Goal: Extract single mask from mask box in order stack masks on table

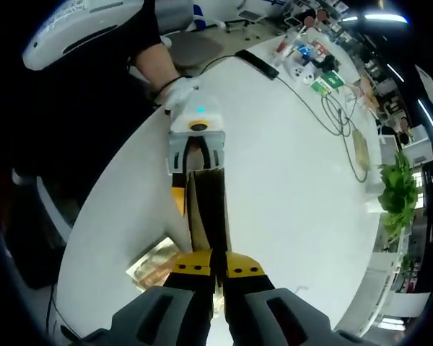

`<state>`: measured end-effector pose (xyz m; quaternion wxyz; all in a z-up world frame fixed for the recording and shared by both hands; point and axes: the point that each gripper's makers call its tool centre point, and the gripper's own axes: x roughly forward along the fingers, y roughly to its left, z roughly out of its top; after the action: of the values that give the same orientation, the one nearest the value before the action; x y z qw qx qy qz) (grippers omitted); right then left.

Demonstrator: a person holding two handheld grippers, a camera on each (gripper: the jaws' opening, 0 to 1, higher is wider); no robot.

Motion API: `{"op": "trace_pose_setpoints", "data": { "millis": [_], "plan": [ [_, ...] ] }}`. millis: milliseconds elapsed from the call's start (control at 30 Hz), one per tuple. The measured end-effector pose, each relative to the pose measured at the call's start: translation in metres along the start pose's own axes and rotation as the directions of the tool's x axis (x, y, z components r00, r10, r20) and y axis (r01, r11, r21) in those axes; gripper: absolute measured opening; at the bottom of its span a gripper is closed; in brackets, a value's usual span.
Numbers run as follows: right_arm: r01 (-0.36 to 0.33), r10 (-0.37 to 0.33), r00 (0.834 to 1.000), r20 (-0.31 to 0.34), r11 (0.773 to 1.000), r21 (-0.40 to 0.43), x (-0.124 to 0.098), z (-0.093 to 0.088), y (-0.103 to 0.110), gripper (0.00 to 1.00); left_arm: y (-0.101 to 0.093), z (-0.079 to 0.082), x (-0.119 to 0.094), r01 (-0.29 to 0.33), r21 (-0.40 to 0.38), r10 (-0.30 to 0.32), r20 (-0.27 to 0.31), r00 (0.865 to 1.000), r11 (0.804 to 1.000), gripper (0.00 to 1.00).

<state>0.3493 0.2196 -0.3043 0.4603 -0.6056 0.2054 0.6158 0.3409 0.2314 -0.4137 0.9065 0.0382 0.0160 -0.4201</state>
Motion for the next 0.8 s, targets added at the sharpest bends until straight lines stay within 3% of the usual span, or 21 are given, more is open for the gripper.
{"op": "trace_pose_setpoints", "data": {
  "millis": [800],
  "plan": [
    [-0.021, 0.019, 0.999, -0.03, 0.999, -0.044, 0.012, 0.001, -0.002, 0.0, 0.0, 0.0, -0.001, -0.001, 0.0, 0.001, 0.002, 1.0, 1.0, 0.2]
  ]
}}
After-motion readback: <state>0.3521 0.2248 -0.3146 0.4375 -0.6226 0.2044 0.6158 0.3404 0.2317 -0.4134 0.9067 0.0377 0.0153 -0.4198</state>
